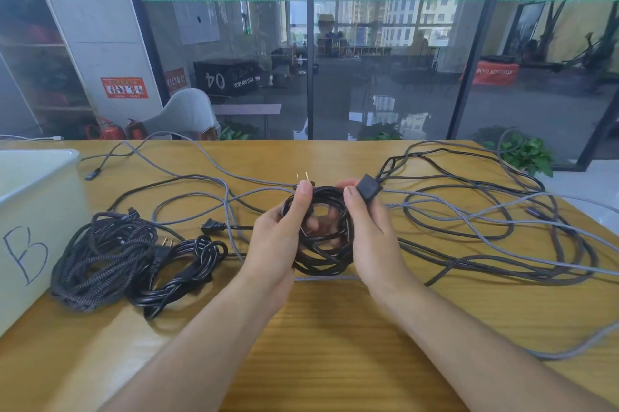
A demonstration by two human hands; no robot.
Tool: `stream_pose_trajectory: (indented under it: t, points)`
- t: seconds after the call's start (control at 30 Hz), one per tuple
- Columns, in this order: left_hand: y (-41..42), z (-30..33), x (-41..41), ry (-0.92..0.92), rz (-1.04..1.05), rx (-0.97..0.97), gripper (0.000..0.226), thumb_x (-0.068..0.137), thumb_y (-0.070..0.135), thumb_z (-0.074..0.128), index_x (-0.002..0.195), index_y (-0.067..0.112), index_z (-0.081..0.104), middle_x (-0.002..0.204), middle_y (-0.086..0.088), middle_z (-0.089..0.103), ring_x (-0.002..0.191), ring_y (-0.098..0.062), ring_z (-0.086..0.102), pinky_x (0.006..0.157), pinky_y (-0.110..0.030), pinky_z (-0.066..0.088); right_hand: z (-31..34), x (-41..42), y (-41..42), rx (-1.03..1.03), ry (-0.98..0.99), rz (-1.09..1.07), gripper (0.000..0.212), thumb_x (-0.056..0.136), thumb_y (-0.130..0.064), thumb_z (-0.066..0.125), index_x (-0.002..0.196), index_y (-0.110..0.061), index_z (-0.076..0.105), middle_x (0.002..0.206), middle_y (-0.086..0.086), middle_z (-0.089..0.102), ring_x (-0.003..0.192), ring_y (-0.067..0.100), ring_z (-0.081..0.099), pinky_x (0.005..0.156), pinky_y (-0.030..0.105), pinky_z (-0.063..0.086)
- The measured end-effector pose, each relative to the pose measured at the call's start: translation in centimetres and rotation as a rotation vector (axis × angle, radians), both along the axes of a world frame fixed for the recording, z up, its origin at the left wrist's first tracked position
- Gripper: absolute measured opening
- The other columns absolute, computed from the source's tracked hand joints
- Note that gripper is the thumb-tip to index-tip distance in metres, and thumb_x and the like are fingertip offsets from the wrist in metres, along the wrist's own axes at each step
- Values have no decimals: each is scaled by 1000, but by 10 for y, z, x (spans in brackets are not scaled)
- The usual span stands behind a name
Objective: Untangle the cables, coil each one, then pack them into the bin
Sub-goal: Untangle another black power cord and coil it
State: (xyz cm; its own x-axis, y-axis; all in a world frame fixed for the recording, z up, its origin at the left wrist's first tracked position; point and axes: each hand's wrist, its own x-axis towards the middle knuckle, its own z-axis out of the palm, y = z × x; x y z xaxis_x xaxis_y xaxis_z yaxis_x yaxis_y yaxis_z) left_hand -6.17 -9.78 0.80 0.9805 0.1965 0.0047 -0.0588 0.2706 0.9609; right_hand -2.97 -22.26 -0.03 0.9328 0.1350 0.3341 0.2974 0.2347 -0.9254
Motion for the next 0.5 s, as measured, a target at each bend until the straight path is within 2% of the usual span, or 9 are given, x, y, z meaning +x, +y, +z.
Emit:
stream_pose_trajectory:
  t: [0.07,0.1,0.17,0.23,0.3,0.37,0.43,0.5]
  points:
    - [0,2,-1,-8,1,-59,51,87,60,66,79,10,65,81,-10,66,77,-27,71,77,-35,60,-3,1,2,-28,-4,-5,15,110,-19,47,116,-14,60,78,-7,65,70,0,67,69,16,53]
    - [0,3,-2,-19,-9,-67,49,88,59,65,76,11,61,78,-10,65,73,-24,69,73,-32,57,-3,1,3,-45,-3,-13,13,110,-18,48,114,-17,60,74,-10,64,70,0,65,70,15,52]
    - [0,3,-2,-47,-17,-28,51,88,62,63,70,15,55,69,-9,57,65,-22,58,76,-34,49,-5,3,4,-70,17,-36,12,109,-23,50,111,-25,61,78,-4,65,78,8,64,77,23,53]
    - [1,5,-3,-81,3,1,51,88,66,63,68,20,52,62,-4,43,58,-21,43,77,-37,40,-6,3,4,-61,29,-31,14,109,-27,51,113,-21,64,85,5,63,82,17,63,80,32,53]
    - [1,7,-4,-114,21,24,46,91,63,62,71,22,52,60,-1,31,54,-19,32,74,-37,39,-5,0,6,-55,28,-16,28,110,-31,50,117,-9,64,86,9,61,80,19,59,77,33,52]
    - [-1,9,-7,-137,21,41,41,95,57,60,69,26,57,58,0,26,52,-18,26,65,-35,36,-2,-4,7,-64,8,-3,45,108,-40,46,117,1,61,87,12,57,78,19,55,74,35,51]
    - [-2,10,-8,-156,18,61,37,98,53,60,68,30,65,56,2,25,49,-17,24,56,-33,30,0,-7,6,-53,-10,13,53,103,-49,45,115,-1,63,83,13,56,73,21,54,68,38,52]
    - [-4,12,-9,-173,23,78,32,97,51,61,86,22,71,55,3,26,47,-15,25,50,-30,28,4,-10,5,-28,-32,21,52,100,-52,42,113,-8,67,74,14,53,65,23,52,59,34,52]
